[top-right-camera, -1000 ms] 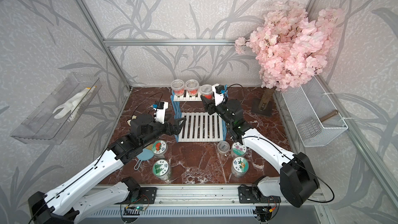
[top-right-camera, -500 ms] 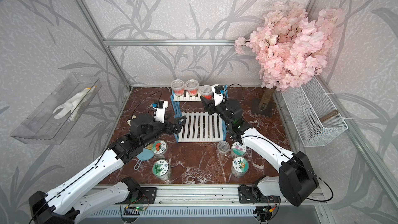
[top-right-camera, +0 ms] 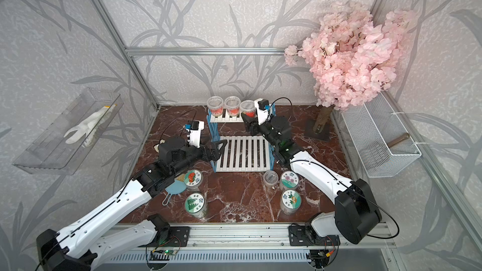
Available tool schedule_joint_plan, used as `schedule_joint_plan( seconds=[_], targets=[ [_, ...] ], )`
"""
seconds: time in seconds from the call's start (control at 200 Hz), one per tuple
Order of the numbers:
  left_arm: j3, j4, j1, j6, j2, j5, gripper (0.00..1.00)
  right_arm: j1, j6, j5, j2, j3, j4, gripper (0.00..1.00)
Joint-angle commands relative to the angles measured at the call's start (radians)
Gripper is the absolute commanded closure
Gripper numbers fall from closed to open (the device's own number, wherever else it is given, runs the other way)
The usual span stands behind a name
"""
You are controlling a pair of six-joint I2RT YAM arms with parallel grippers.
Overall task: Place the seed container on the shelf
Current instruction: Place the seed jar on the shelf.
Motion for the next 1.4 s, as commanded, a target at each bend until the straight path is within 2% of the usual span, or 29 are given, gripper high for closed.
schedule_joint_plan(
  seconds=[0.0,0.605,1.02,1.395],
  targets=[
    [0.012,0.017,0.006,0.01,-0.018,0.008,0.0,-0.006,-0.002,0.019,0.013,0.034,0.014,0.36],
    [0.018,0.005,0.006,0.014,-0.026,0.011,0.0,-0.011,-0.019,0.055,0.065,0.064,0.0,0.34],
    [0.013,-0.004,0.006,0.017,-0.024,0.01,0.0,-0.011,-0.019,0.055,0.017,0.056,-0.037,0.25],
    [0.022,-0.021,0.006,0.018,-0.025,0.024,0.0,-0.011,-0.037,0.024,-0.068,0.065,-0.231,0.14]
  ],
)
